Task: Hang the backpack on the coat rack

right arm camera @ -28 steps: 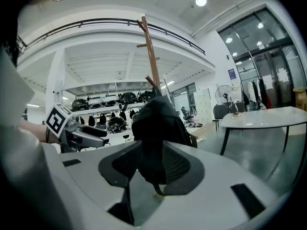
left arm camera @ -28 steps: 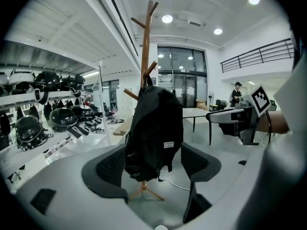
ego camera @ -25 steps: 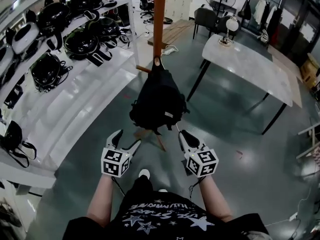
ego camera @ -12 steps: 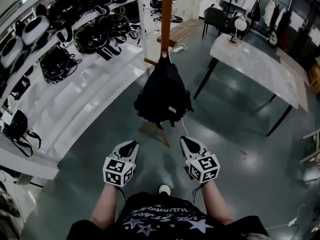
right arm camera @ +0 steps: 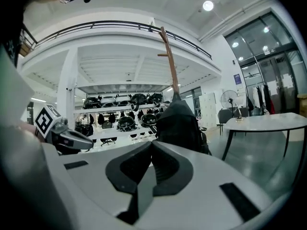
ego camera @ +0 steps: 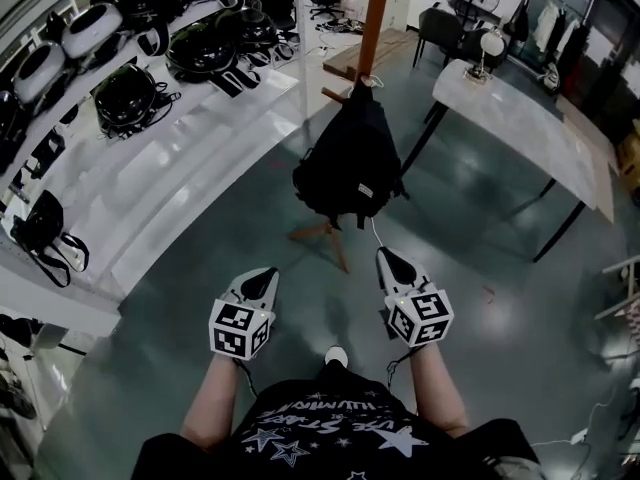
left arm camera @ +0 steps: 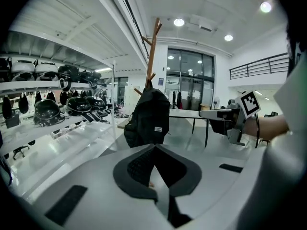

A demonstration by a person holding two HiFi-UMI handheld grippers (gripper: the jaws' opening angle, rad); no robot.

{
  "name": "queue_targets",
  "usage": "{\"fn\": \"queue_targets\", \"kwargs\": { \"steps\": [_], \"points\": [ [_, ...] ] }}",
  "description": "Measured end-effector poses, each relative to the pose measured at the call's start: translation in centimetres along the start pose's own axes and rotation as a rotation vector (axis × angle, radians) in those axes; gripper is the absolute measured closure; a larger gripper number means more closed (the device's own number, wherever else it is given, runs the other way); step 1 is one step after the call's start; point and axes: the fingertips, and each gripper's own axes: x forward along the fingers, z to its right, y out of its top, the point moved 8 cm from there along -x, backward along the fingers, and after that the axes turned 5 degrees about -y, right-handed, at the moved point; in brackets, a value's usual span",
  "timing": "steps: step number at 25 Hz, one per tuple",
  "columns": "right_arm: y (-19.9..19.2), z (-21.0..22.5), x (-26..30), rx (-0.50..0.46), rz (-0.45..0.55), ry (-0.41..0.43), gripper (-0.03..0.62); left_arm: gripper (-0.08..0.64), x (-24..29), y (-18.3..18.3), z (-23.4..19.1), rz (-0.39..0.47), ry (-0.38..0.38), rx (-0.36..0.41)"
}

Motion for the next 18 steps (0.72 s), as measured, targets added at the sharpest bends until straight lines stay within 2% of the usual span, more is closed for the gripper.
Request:
{"fn": "queue_targets", "kwargs": {
  "steps": [6,18],
  "points": [
    [-0.6,-4.6,-3.7,-0.027,-0.010,-0.013,0.583,0.544,-5.8,-2.4,0.1,-0.008,0.006,-0.003],
    [-2.3,-11.2,-9.9,-0.062,-0.020,-0.032,0.583,0.544,-13.5,-6.1,1.6,0.020,0.015,0.010]
  ]
}}
